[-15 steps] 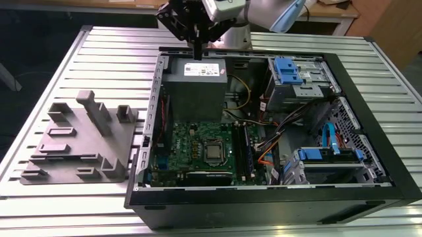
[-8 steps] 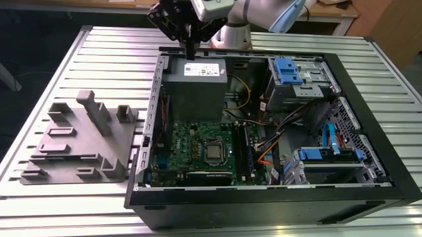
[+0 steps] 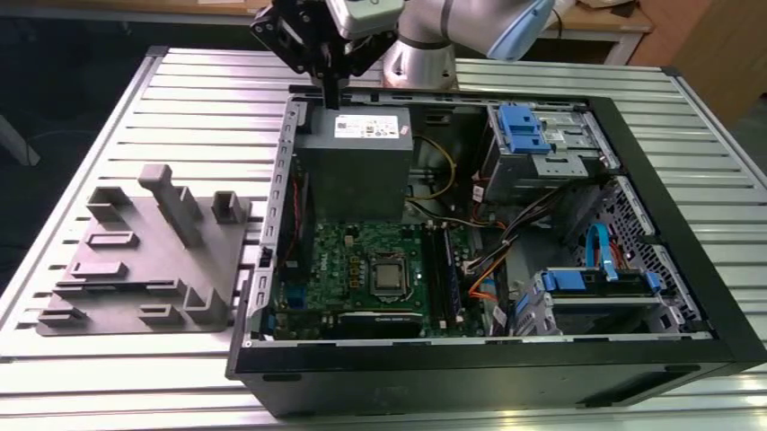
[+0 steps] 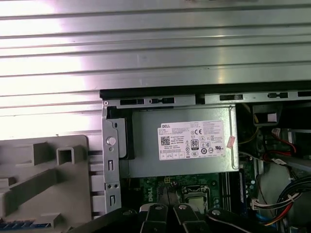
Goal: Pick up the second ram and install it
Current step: 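Reach for the second ram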
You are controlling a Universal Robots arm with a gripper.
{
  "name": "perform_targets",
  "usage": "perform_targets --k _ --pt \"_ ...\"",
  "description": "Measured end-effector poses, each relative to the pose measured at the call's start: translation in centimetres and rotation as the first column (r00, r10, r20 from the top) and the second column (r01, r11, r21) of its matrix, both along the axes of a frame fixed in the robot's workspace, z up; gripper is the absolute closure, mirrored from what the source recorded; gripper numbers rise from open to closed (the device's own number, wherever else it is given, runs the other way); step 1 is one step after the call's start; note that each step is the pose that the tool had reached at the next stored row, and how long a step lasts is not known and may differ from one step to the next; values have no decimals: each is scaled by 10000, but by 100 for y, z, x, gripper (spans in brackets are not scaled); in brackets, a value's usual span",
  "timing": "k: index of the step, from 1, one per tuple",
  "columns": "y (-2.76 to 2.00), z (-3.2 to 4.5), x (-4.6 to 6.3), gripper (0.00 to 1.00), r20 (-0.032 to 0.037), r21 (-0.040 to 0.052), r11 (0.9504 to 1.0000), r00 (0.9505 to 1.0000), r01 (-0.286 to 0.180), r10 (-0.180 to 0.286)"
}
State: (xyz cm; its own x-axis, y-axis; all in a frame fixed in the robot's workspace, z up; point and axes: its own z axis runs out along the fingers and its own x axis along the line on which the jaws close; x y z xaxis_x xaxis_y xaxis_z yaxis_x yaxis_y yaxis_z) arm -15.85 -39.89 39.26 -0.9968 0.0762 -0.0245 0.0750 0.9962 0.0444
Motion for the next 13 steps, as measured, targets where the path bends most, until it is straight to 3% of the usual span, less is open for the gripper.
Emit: perform_targets --k 13 --pt "0 -5 -108 93 0 0 10000 10000 1 -1"
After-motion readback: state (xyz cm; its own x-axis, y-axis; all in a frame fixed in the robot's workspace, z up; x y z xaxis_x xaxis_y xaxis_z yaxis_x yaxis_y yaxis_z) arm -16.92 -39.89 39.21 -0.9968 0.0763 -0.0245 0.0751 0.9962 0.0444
